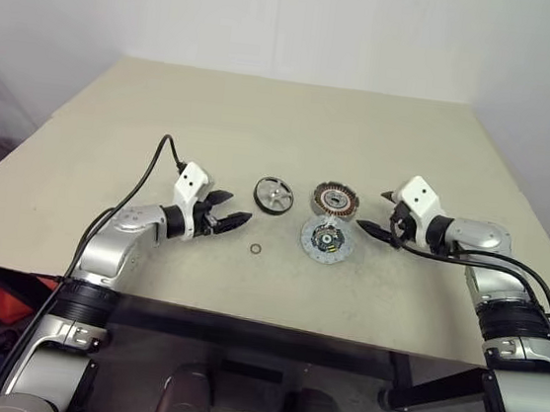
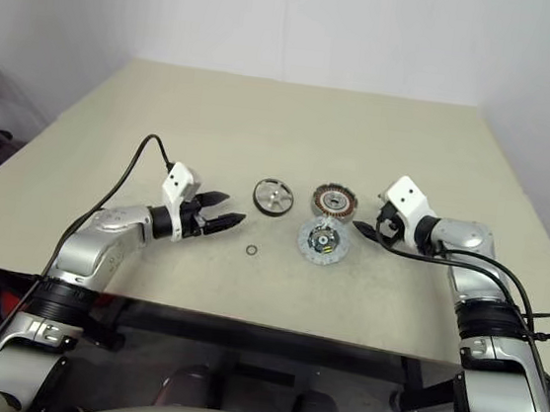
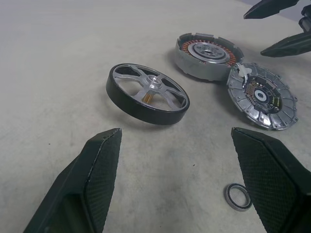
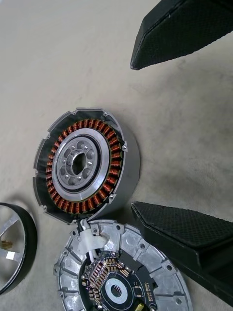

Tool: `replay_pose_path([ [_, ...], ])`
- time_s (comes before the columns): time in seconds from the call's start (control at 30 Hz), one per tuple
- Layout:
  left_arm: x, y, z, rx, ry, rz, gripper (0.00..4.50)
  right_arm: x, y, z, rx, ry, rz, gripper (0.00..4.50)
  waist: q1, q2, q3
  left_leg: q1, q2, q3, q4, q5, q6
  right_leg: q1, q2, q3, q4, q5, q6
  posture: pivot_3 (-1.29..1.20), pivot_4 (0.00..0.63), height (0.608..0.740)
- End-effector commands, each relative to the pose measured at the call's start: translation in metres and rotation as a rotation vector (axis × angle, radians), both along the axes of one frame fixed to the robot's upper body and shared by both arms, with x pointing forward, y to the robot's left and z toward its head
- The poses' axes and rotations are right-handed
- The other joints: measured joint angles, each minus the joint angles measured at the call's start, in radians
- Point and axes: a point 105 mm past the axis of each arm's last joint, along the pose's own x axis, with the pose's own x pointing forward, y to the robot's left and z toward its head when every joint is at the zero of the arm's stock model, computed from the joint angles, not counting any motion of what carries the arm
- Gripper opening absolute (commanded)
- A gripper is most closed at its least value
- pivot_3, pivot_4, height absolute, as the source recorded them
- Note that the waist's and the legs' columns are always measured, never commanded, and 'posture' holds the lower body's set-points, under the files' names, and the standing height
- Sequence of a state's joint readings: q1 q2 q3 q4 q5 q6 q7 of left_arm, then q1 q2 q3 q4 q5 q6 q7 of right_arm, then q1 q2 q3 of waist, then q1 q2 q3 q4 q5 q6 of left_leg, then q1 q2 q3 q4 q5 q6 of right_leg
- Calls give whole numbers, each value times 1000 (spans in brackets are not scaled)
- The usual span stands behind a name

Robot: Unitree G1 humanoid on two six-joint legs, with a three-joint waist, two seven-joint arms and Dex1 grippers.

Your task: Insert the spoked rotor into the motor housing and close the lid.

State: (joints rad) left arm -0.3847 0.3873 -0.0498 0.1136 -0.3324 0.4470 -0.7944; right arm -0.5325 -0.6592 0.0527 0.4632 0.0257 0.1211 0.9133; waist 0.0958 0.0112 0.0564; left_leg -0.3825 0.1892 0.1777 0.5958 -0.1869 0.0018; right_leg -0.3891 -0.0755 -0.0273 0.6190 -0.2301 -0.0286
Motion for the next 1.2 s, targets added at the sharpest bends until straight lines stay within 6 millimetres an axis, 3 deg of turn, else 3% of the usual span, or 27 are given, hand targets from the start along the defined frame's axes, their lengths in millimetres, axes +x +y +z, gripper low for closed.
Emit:
replay_pose_path([
  [0.03,5,1,15,-8,-51,1,3805,6,3,17,11,-51,11,4481,0,0,0,0,0,0,0,0,0,0,0,0,0,0,0,0,0,740],
  [0.27,2,-2,11,-14,-45,5,3805,9,0,16,-112,-64,47,4481,0,0,0,0,0,0,0,0,0,0,0,0,0,0,0,0,0,740],
  [0.43,4,-4,11,-17,-48,10,3805,14,3,19,-332,-84,177,4481,-1,0,0,0,0,0,0,0,0,0,0,0,0,0,0,0,0,740],
  [0.73,7,-5,11,-39,-47,29,3805,22,26,37,-571,-106,447,4481,-3,0,0,-2,0,0,1,0,1,-2,0,0,1,0,0,0,0,740],
  [0.97,11,0,16,-82,-55,76,3805,28,47,19,-569,-15,548,4481,-5,0,0,-2,0,0,2,-1,2,-2,0,0,2,0,-1,0,0,740],
  [1.2,9,5,14,-74,-55,99,3805,39,50,15,-644,-16,530,4481,-4,0,0,-5,0,0,2,-1,2,-5,0,0,3,-1,-2,0,0,740],
])
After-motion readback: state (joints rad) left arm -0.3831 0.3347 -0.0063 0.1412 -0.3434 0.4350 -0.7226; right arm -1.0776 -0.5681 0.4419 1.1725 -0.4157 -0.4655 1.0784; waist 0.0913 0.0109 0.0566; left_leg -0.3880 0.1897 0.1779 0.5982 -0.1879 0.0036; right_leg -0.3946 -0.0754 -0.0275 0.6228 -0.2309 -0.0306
